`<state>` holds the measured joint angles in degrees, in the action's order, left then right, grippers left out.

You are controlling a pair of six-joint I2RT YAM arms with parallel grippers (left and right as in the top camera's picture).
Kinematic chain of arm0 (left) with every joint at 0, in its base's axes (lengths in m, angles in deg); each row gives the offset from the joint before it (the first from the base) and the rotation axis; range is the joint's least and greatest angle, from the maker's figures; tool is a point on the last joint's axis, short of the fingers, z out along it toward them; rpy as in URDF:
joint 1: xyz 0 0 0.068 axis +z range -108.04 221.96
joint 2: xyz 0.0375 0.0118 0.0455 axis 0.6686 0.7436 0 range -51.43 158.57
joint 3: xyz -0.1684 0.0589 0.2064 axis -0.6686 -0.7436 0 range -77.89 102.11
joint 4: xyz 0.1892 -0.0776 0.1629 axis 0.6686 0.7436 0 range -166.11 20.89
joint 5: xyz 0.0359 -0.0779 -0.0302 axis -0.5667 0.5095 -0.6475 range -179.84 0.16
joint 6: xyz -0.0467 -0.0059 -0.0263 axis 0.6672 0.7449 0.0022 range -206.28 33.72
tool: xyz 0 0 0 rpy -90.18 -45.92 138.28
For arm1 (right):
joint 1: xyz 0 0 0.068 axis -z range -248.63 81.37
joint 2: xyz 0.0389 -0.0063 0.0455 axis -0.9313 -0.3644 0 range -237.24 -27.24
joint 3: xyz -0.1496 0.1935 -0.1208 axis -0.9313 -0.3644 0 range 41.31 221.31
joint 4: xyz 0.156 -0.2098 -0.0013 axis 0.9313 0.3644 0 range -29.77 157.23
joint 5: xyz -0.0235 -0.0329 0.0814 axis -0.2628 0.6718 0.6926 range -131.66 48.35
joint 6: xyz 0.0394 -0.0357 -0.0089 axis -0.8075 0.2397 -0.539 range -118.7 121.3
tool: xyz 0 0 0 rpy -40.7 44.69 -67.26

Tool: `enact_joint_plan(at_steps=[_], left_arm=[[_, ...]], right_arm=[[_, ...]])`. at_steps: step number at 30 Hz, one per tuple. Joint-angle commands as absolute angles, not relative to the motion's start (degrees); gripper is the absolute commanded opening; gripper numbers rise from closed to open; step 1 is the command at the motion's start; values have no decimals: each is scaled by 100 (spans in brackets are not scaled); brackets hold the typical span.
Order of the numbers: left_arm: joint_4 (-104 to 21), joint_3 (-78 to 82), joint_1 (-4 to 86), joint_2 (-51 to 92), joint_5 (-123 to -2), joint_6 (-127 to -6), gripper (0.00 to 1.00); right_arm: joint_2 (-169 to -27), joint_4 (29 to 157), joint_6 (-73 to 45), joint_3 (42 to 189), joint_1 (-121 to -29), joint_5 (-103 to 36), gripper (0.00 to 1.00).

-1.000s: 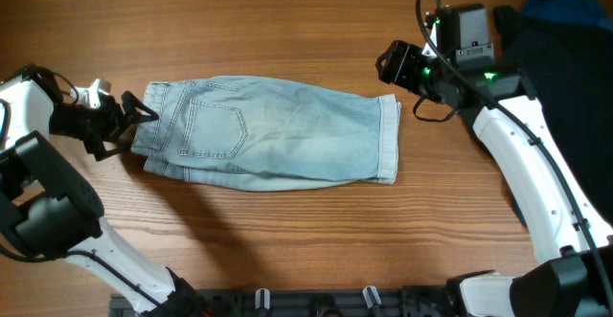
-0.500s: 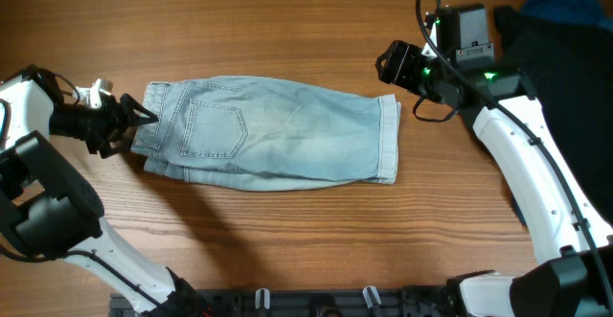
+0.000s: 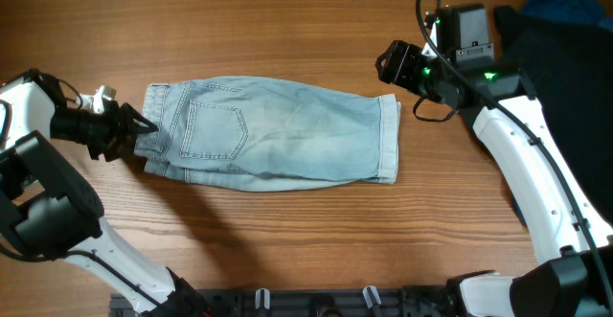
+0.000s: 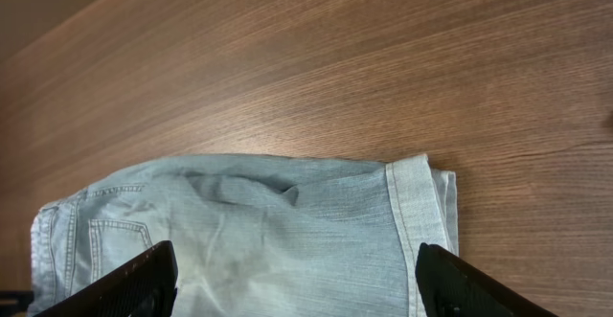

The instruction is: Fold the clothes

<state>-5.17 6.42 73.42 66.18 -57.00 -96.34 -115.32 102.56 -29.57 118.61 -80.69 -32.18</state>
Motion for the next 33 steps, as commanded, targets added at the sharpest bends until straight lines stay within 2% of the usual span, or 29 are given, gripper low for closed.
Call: enact_joint_plan(at_steps=[1, 5, 12, 18, 19, 21, 24, 25, 26, 27, 28, 31, 33], left_arm=[[-458, 450, 7314, 6646, -5695, -9617, 50], [-437, 450, 7316, 6646, -5713, -9617, 26], [-279, 454, 7327, 6644, -5759, -9615, 4], [-277, 454, 7325, 6644, -6148, -9440, 4], [-275, 454, 7325, 6644, -6189, -9442, 4], [-271, 454, 7325, 6644, -6189, -9440, 11], [-262, 454, 7325, 6644, -6191, -9442, 10], [-255, 454, 7325, 6644, -6207, -9438, 10], [-246, 454, 7325, 6644, -6292, -9403, 11], [-236, 456, 7325, 6644, -6366, -9339, 20], [-229, 456, 7325, 6644, -6469, -9285, 40], [-100, 463, 7325, 6633, -6504, -9285, 51], [-17, 463, 7325, 6602, -6504, -9285, 84]], right_arm=[[-11422, 10225, -3034, 11904, -8055, -3102, 80], [-11422, 10214, -3034, 11904, -8055, -3104, 80], [-11422, 10276, -3016, 11904, -8055, -3109, 78], [-11422, 10988, -3034, 11904, -8055, -3572, 67], [-11422, 11244, -3032, 11904, -8055, -3609, 64], [-11422, 11631, -3025, 11904, -8055, -3607, 46], [-11422, 12044, -3025, 11904, -8077, -3509, 27], [-11422, 12112, -3025, 11900, -8095, -3463, 24], [-11422, 12190, -3021, 11874, -8182, -3301, 16], [-11422, 12186, -3021, 11854, -8237, -3227, 16], [-11424, 12181, -3021, 11847, -8287, -3185, 16], [-11424, 12055, -3014, 11845, -8549, -3146, 23], [-11429, 11921, -3003, 11845, -8735, -3146, 29]])
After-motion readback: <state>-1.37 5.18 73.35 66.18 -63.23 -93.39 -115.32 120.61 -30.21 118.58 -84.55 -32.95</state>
